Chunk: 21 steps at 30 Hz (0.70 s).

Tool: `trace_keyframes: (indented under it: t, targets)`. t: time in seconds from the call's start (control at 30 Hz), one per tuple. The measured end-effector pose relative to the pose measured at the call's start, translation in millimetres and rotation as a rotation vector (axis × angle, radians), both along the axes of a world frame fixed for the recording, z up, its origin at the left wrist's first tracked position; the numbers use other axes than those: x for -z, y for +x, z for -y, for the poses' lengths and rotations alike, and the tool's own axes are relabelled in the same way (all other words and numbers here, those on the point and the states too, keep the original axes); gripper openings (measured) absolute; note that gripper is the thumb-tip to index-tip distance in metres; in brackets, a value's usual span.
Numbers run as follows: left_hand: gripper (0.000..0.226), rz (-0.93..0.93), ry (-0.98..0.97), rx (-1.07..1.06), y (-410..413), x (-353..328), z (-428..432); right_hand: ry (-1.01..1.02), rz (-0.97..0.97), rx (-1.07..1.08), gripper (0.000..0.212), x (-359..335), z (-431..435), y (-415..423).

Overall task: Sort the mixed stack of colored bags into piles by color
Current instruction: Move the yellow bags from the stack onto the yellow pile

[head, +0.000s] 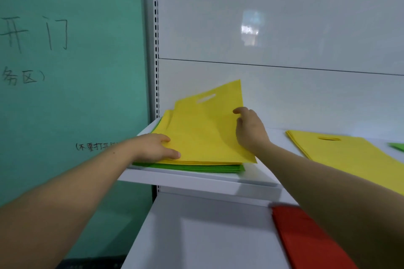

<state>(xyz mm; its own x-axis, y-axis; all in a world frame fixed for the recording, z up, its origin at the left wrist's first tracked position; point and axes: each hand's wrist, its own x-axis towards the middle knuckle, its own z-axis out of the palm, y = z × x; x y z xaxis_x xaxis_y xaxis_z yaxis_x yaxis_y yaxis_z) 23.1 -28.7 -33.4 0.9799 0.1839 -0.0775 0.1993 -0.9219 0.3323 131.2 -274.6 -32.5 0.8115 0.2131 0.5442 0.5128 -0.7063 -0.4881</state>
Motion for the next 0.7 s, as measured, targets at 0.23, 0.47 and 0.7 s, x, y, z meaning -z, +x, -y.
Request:
trace_keyframes:
  t: [0.23, 0.47, 0.7]
  targets:
    - [0.064, 0.305, -0.49, -0.02, 17, -12, 32, 0.317, 0.21, -0.047, 0.035, -28, 42, -17]
    - [0.048, 0.47, -0.8, -0.002, 34, -20, 110, 0.384, 0.198, 0.098, 0.04, -45, 128, -14]
    - [0.052, 0.557, -0.576, 0.074, 51, -18, 217, 0.318, 0.064, 0.211, 0.045, -32, 237, 5]
